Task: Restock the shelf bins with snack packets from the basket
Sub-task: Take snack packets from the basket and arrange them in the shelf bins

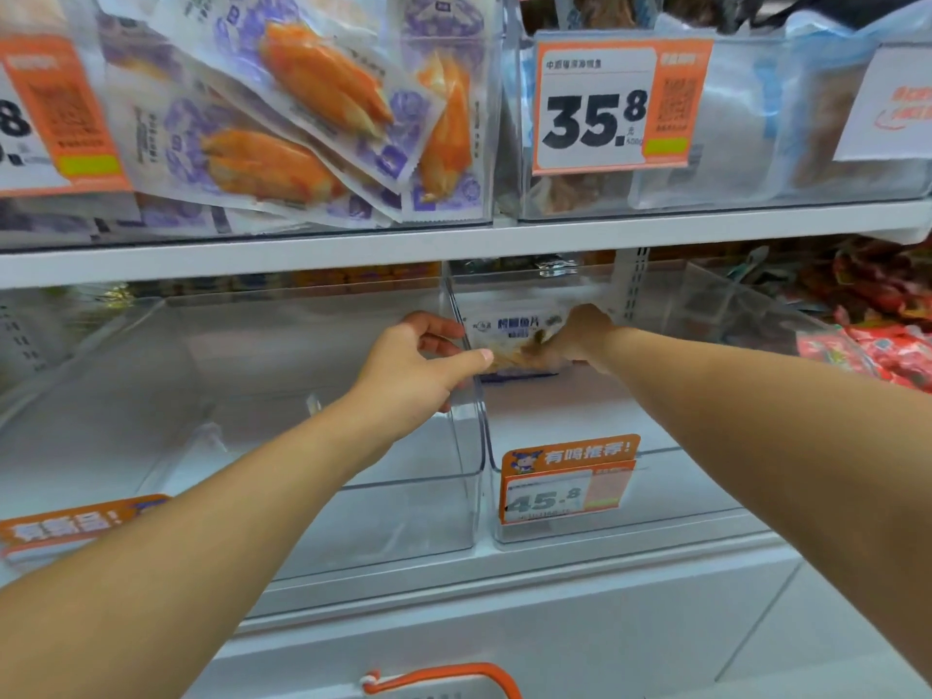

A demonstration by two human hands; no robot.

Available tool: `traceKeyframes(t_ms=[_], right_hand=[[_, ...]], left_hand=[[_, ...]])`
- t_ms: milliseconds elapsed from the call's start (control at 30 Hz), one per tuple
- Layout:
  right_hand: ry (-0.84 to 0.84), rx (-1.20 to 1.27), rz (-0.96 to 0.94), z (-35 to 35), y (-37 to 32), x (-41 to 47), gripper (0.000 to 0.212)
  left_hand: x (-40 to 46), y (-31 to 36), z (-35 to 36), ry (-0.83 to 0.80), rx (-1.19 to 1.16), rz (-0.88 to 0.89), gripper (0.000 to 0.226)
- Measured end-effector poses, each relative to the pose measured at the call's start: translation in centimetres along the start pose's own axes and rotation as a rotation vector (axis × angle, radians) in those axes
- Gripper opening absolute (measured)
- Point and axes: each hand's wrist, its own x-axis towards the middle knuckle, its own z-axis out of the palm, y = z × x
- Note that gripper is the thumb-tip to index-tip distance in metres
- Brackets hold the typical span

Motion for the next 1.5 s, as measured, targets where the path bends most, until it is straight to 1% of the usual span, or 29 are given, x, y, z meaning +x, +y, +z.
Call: traceKeyframes(t_ms=[33,67,133,167,200,233,267,300,333,367,400,433,500,567,633,700,733,800,833,867,933,967,1000,1100,1200,1267,1400,1433,1500], right_hand=[[-0.031,0.096,0.009,0.0,0.1,0.3,0.066],[-0.062,0.212,-0.001,0.1,0.2,0.6,0.068],[-0.112,0.387,-0.039,0.7,0.6,0.7,0.081],[-0.140,0.459,-0.062,0.9,0.6,0.3,0.078],[-0.168,0.508,-0.074,1.1,0.5,0.0,0.071],[-0.194,0.552,-0.093,1.1,0.2,-0.4,0.069],[-0.184,0.543,-0.157,0.8,-0.1,-0.6,0.074],[-0.149,0.482,-0.242,0.0,-0.5,-0.8,0.081],[-0.079,0.340,-0.344,-1.3,-0.9,-0.8,0.080],[-0.017,0.148,-0.428,-2.8,-1.3,-0.8,0.072],[0.016,-0.063,-0.470,-4.3,-1.7,-0.8,0.061],[0.022,-0.244,-0.484,-5.4,-2.0,-0.8,0.056],[0.002,-0.474,-0.504,-6.0,-2.6,-0.5,0.067],[-0.037,-0.469,-0.570,-4.7,-3.4,-0.2,0.073],[-0.024,-0.359,-0.624,-3.0,-4.5,-0.2,0.064],[0.030,-0.246,-0.651,-2.1,-5.3,0.0,0.051],[0.057,-0.199,-0.652,-1.9,-5.5,-0.2,0.050],[0.131,-0.164,-0.632,-1.4,-5.3,-0.7,0.063],[0.186,-0.199,-0.601,-1.1,-5.1,-1.1,0.075],[0.248,-0.247,-0.546,-0.8,-4.8,-1.5,0.093],[0.310,-0.219,-0.368,-0.4,-4.3,-2.1,0.127],[0.302,-0.146,-0.274,-0.4,-4.1,-2.3,0.137],[0.278,-0.055,-0.202,-0.3,-4.1,-2.3,0.141],[0.231,0.173,-0.122,-0.1,-4.1,-1.9,0.139],[0.255,0.326,-0.128,-0.1,-3.6,-1.3,0.122],[0.250,0.319,-0.131,-0.5,-2.9,-0.8,0.119],[0.195,0.209,-0.111,-2.5,-2.4,-0.9,0.134],[0.197,0.174,-0.118,-2.9,-2.3,-1.2,0.132],[0.211,0.127,-0.156,-3.8,-2.4,-2.6,0.122]], left_hand=[[0.0,0.0,0.0,-0.001,-0.002,-0.004,0.029],[0.0,0.0,-0.1,-0.002,-0.003,-0.008,0.030],[0.1,0.0,0.0,-0.002,-0.009,-0.007,0.031],[0.1,0.0,0.0,-0.002,-0.011,-0.005,0.032],[0.1,0.0,0.0,-0.001,-0.013,-0.005,0.031],[0.1,0.0,0.0,0.002,-0.016,-0.006,0.031],[0.1,0.0,0.0,0.004,-0.019,-0.007,0.031],[0.0,0.0,0.0,0.004,-0.020,-0.010,0.031],[0.0,0.0,0.0,0.003,-0.020,-0.015,0.032],[-0.1,0.1,0.0,0.001,-0.016,-0.016,0.032],[-0.1,0.1,0.0,-0.001,-0.008,-0.012,0.032],[-0.2,0.1,-0.1,-0.003,0.002,-0.005,0.032],[-0.3,0.1,-0.2,-0.005,0.020,0.009,0.032],[-0.4,0.2,-0.2,-0.004,0.030,0.014,0.032],[-0.3,0.3,-0.1,0.006,0.036,0.013,0.031],[-0.4,0.2,-0.1,0.012,0.039,0.007,0.030],[-0.4,0.2,0.0,0.013,0.042,0.007,0.031],[-0.5,0.1,-0.1,0.015,0.053,0.008,0.032],[-0.5,0.1,-0.2,0.014,0.056,0.008,0.032],[-0.5,0.0,-0.2,0.014,0.055,0.010,0.032],[-0.4,0.0,-0.3,0.016,0.054,0.014,0.032],[-0.4,0.0,-0.3,0.017,0.056,0.013,0.032],[-0.3,0.0,-0.2,0.021,0.057,0.013,0.031],[-0.3,-0.1,-0.2,0.027,0.056,0.002,0.030],[-0.2,-0.1,-0.2,0.034,0.059,-0.009,0.033],[-0.3,-0.1,-0.3,0.042,0.062,-0.015,0.030],[-0.4,-0.1,-0.8,0.061,0.043,-0.024,0.028],[-0.7,0.0,-0.9,0.062,0.042,-0.023,0.029],[-1.2,0.1,-1.2,0.066,0.039,-0.022,0.028]])
